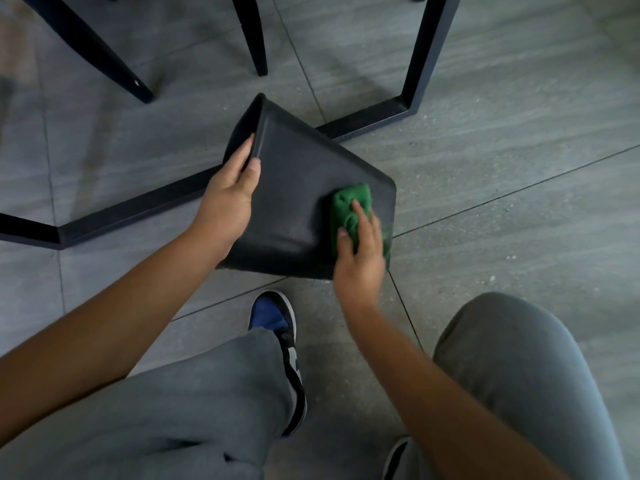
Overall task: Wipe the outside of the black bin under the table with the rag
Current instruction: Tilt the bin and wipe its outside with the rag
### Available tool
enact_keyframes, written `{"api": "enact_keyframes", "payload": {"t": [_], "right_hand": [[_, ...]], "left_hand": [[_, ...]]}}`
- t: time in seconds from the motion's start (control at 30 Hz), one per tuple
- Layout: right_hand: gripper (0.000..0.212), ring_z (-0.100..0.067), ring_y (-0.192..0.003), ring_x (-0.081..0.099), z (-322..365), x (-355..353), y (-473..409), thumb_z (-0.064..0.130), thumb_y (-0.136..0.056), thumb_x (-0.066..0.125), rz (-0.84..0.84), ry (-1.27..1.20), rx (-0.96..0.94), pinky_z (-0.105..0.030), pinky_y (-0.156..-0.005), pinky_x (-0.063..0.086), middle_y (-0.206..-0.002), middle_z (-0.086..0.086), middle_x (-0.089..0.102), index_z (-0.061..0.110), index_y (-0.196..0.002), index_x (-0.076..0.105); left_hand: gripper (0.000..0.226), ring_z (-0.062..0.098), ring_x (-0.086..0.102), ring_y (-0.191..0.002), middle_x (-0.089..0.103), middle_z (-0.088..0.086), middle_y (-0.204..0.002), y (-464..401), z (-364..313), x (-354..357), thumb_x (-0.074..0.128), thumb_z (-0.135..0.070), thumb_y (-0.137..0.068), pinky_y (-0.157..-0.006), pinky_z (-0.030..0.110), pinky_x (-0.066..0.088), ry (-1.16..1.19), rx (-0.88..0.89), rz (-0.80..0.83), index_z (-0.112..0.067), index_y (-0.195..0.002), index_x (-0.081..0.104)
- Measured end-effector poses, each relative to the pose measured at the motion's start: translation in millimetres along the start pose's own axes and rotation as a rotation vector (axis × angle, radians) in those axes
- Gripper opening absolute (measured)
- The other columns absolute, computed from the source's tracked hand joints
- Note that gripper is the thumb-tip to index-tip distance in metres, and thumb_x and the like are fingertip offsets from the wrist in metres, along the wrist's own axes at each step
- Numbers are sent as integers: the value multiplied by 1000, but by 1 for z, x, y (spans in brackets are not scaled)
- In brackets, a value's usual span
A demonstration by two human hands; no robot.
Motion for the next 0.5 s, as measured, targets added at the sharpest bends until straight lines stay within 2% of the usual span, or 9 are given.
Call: {"api": "enact_keyframes", "payload": {"t": [0.07, 0.13, 0.2, 0.27, 0.37, 0.43, 0.5], "right_hand": [[49, -18, -161, 18, 14, 10, 24, 31, -105, 54, 40, -61, -56, -61, -128, 23, -168, 14, 30, 50, -150, 46], [50, -16, -162, 15, 32, 21, 40, 30, -104, 56, 72, -89, -129, -60, -129, 19, -165, 16, 32, 44, -151, 48], [51, -15, -162, 16, 49, 32, 51, 34, -103, 56, 110, -94, -199, -58, -129, 18, -167, 14, 34, 40, -153, 47], [55, -17, -162, 18, 61, 41, 52, 38, -103, 56, 130, -78, -262, -58, -129, 20, -168, 6, 36, 33, -157, 43], [62, -26, -160, 25, 64, 46, 34, 45, -101, 56, 91, 10, -332, -58, -127, 21, -166, -3, 40, 26, -158, 42], [62, -29, -158, 29, 62, 47, 13, 46, -101, 57, 65, 70, -349, -59, -126, 22, -165, -7, 42, 26, -158, 42], [62, -32, -156, 31, 57, 45, -12, 45, -102, 59, 24, 102, -303, -60, -125, 24, -164, -8, 43, 27, -158, 42]], "left_hand": [[46, 0, 42, -143, 47, -13, -157, 0, -3, 3, 42, -34, -114, -125, 27, 32, 13, -13, -16, -33, -160, 40], [47, 7, 45, -146, 48, -8, -159, 0, -3, 6, 39, -41, -114, -126, 32, 32, 36, -46, -19, -30, -159, 43], [63, 15, 51, -145, 54, -3, -157, 0, -2, 9, 36, -66, -106, -125, 40, 35, 80, -165, -12, -29, -156, 49], [82, 14, 58, -137, 61, -3, -150, 0, -3, 11, 32, -83, -95, -122, 41, 40, 106, -244, 8, -28, -152, 54], [75, 5, 59, -129, 62, -10, -144, -2, -9, 12, 26, -74, -102, -122, 32, 38, 113, -180, 24, -25, -154, 49], [70, 7, 54, -137, 57, -9, -150, -4, -7, 12, 28, -66, -107, -123, 29, 34, 92, -162, 18, -21, -157, 46], [58, 6, 46, -143, 48, -10, -156, -5, -3, 11, 33, -51, -112, -114, 12, 35, 20, -121, 9, -20, -161, 39]]}}
Point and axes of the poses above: each hand's wrist, its own y-axis away from the middle knuckle, its own x-axis out of the palm, z = x × y, the point moved 3 cm from there along -y, towards the middle knuckle
